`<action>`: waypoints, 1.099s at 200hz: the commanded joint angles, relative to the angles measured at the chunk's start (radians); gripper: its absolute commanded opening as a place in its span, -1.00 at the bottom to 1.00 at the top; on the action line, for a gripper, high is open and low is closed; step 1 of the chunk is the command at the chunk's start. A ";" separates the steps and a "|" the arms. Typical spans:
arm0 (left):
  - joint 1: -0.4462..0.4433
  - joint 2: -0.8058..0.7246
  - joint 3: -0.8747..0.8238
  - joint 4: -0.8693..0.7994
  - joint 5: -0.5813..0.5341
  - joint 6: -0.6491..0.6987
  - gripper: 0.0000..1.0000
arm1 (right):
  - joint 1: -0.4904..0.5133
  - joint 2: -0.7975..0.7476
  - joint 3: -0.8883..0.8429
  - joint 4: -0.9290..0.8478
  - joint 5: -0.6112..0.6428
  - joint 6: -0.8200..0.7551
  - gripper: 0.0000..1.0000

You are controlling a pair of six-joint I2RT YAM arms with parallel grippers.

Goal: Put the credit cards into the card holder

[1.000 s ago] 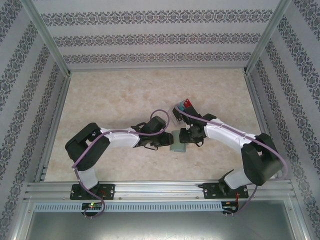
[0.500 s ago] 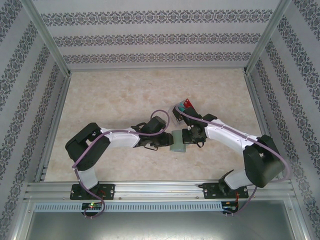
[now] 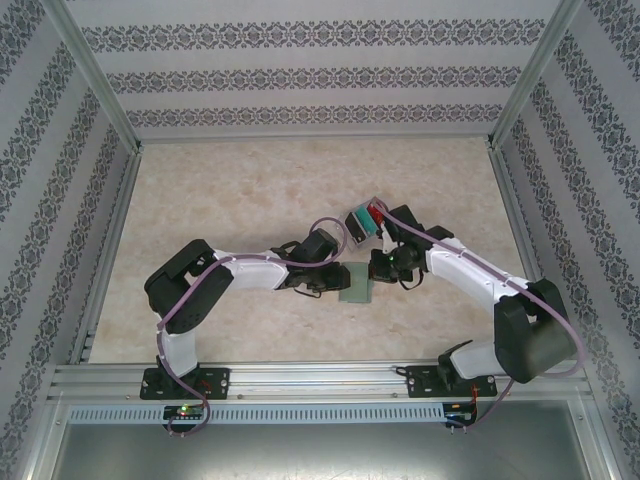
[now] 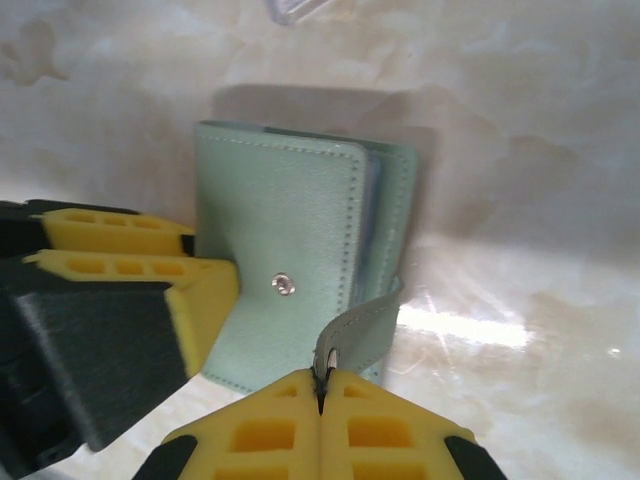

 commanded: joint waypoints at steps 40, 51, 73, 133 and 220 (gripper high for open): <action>0.004 0.031 -0.022 0.024 0.003 -0.026 -0.53 | -0.079 0.078 -0.002 0.079 -0.310 -0.090 -1.00; 0.003 0.031 -0.026 0.037 0.005 -0.032 -0.56 | -0.082 0.100 0.010 0.060 -0.292 -0.097 -1.00; 0.004 0.032 -0.026 0.051 0.010 -0.037 -0.56 | -0.082 0.129 0.015 0.063 -0.270 -0.087 -1.00; 0.004 0.039 -0.030 0.072 0.022 -0.047 -0.56 | -0.056 0.180 0.023 0.064 -0.203 -0.057 -1.00; 0.004 0.040 -0.038 0.102 0.038 -0.057 -0.57 | -0.015 0.244 0.044 0.096 -0.141 -0.011 -1.00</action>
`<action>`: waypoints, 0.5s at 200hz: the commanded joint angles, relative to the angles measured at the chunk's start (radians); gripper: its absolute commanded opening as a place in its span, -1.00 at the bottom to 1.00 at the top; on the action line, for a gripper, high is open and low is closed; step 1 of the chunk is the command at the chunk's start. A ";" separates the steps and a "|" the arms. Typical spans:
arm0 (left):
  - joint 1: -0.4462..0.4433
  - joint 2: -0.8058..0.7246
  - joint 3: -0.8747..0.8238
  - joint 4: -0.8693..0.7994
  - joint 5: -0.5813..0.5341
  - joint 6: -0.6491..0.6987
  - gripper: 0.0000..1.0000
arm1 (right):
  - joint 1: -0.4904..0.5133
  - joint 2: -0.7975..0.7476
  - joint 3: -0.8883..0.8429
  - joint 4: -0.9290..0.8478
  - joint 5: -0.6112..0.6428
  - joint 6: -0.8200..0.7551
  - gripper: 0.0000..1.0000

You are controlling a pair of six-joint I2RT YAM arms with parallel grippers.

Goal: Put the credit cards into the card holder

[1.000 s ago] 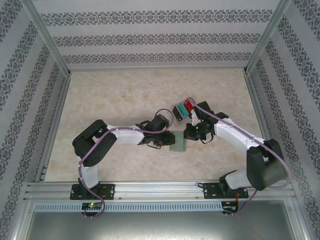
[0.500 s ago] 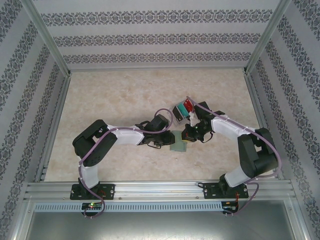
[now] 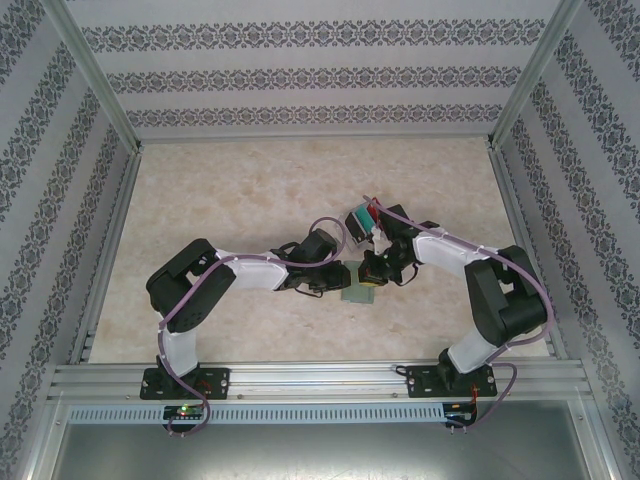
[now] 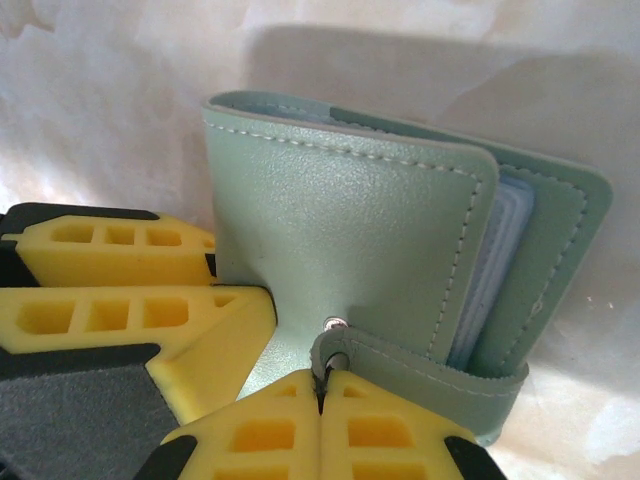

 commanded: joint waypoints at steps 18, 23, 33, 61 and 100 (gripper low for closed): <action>-0.001 0.030 -0.023 0.035 0.013 -0.018 -0.58 | 0.012 0.042 0.022 0.019 0.050 0.035 -1.00; -0.001 0.030 -0.024 0.035 0.014 -0.018 -0.58 | 0.013 0.046 0.021 0.024 0.045 0.039 -1.00; -0.001 0.031 -0.023 0.037 0.014 -0.018 -0.58 | 0.016 0.052 0.019 0.036 0.043 0.048 -1.00; -0.001 0.035 -0.023 0.041 0.023 -0.014 -0.59 | 0.017 0.072 0.021 0.053 0.047 0.074 -1.00; 0.000 0.034 -0.030 0.046 0.030 -0.008 -0.62 | 0.019 0.100 0.027 0.073 0.053 0.127 -1.00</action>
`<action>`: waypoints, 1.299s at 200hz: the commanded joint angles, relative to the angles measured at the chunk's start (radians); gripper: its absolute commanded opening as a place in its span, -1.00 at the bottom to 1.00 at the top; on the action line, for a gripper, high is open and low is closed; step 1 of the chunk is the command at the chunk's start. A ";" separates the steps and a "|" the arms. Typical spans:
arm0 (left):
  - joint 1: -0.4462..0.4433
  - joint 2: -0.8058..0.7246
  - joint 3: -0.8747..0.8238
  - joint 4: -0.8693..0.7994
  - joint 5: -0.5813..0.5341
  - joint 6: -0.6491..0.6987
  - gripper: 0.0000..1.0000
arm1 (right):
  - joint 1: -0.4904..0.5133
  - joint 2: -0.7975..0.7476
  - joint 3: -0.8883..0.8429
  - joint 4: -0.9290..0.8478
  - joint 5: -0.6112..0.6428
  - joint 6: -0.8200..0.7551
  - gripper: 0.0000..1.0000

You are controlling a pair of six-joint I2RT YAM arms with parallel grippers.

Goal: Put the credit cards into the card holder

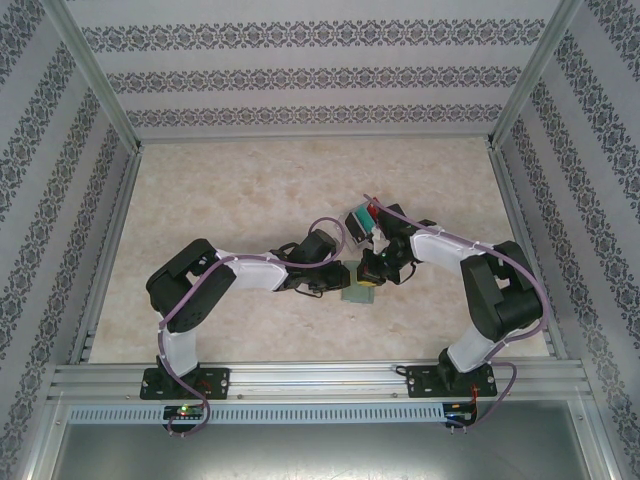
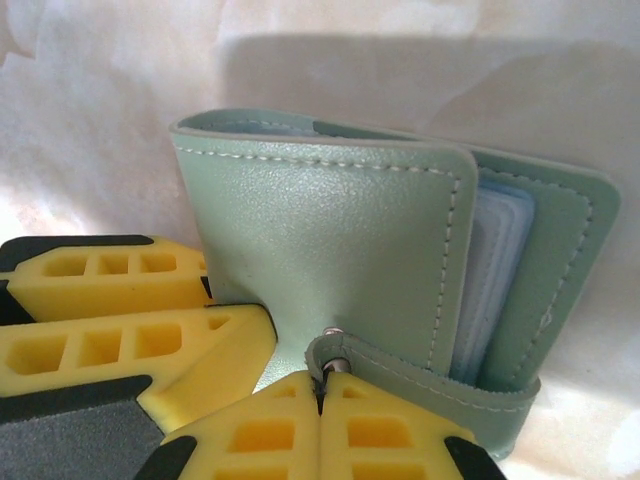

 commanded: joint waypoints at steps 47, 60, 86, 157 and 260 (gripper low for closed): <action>-0.002 0.039 -0.034 0.048 0.031 -0.009 -0.63 | 0.035 0.113 0.050 0.014 0.164 0.081 -1.00; -0.002 0.037 -0.034 0.048 0.032 -0.009 -0.63 | 0.047 0.132 0.052 -0.004 0.198 0.081 -1.00; -0.002 0.038 -0.034 0.051 0.031 -0.009 -0.63 | 0.052 0.171 0.044 -0.013 0.262 0.086 -1.00; -0.002 0.044 -0.035 0.065 0.040 -0.014 -0.63 | 0.100 0.189 0.083 -0.037 0.372 0.095 -1.00; -0.007 0.040 -0.044 0.097 0.030 -0.066 -0.65 | 0.100 -0.025 0.102 -0.167 0.322 0.072 -1.00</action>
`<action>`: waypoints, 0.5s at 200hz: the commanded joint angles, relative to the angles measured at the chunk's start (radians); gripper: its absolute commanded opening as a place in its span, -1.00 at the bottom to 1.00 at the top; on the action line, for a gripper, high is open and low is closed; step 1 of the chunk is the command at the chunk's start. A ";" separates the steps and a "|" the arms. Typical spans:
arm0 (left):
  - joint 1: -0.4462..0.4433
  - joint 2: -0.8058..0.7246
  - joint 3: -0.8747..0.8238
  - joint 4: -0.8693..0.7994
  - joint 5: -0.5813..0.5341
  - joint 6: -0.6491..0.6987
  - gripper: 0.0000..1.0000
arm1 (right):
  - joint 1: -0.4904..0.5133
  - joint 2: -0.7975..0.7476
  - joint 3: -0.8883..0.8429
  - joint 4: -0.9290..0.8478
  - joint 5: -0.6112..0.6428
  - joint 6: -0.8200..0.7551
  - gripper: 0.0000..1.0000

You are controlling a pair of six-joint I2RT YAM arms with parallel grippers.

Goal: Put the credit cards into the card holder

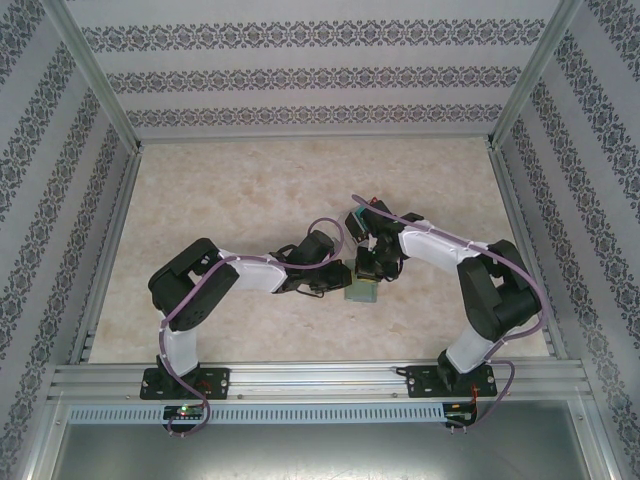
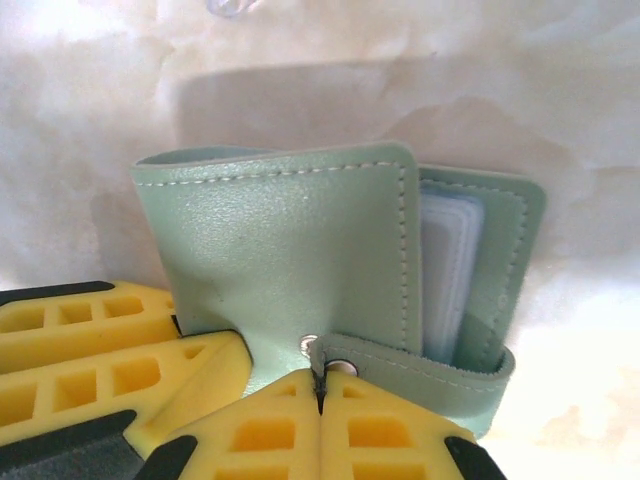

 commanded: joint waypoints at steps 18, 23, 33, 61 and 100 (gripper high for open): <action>-0.012 0.029 -0.007 -0.015 0.008 -0.011 -0.65 | 0.010 -0.006 0.008 -0.018 0.022 -0.014 -1.00; -0.013 0.029 -0.006 -0.016 0.010 -0.009 -0.65 | 0.013 -0.001 0.012 -0.014 0.015 -0.012 -1.00; -0.012 0.030 -0.005 -0.018 0.008 -0.009 -0.65 | 0.019 0.010 0.016 -0.006 -0.001 -0.010 -1.00; -0.012 0.030 -0.005 -0.022 0.008 -0.008 -0.65 | 0.032 0.039 0.025 0.017 -0.027 -0.010 -1.00; -0.012 0.033 -0.005 -0.019 0.009 -0.010 -0.66 | 0.042 0.050 0.046 0.011 -0.021 -0.010 -1.00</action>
